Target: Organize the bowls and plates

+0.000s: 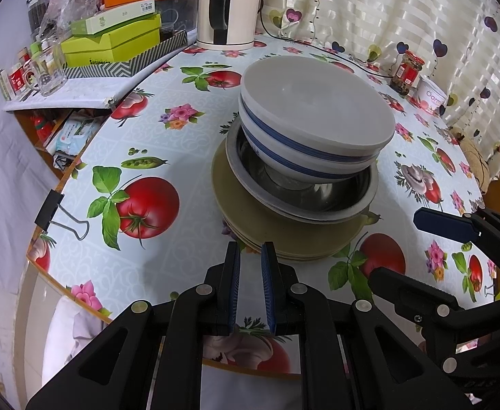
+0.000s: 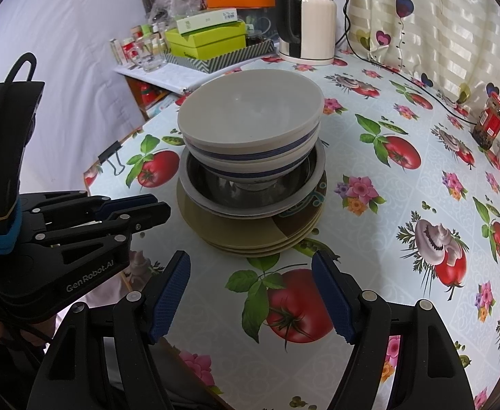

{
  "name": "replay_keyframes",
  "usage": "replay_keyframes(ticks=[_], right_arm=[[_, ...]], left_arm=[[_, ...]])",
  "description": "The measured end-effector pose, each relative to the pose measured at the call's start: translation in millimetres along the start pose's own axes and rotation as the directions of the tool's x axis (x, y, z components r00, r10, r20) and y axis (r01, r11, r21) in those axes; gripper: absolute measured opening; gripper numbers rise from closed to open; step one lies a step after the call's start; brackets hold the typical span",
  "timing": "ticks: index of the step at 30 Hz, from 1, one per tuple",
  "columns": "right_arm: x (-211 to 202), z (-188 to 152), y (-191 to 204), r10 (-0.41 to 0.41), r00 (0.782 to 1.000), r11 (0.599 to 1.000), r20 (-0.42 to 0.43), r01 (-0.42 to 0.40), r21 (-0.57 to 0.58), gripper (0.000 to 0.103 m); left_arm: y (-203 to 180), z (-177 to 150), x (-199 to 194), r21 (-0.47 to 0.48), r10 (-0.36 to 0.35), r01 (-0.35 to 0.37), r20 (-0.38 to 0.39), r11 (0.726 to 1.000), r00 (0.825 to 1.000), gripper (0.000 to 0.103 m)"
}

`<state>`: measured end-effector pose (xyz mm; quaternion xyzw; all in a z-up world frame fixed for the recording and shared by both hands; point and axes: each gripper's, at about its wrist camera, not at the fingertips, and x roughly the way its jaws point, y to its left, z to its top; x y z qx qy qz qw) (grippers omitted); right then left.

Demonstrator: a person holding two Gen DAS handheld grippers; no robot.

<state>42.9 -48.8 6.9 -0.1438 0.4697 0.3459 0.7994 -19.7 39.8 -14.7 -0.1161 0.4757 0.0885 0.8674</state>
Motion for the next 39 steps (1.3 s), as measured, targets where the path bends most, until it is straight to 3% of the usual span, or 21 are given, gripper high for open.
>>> replay_keyframes(ticks=[39], right_arm=[[2.3,-2.1,3.1,0.002,1.0,1.0,-0.002,-0.002,0.0,0.075]], left_arm=[[0.9,-2.5,4.4,-0.002,0.0,0.0,-0.006,1.0,1.0,0.013]])
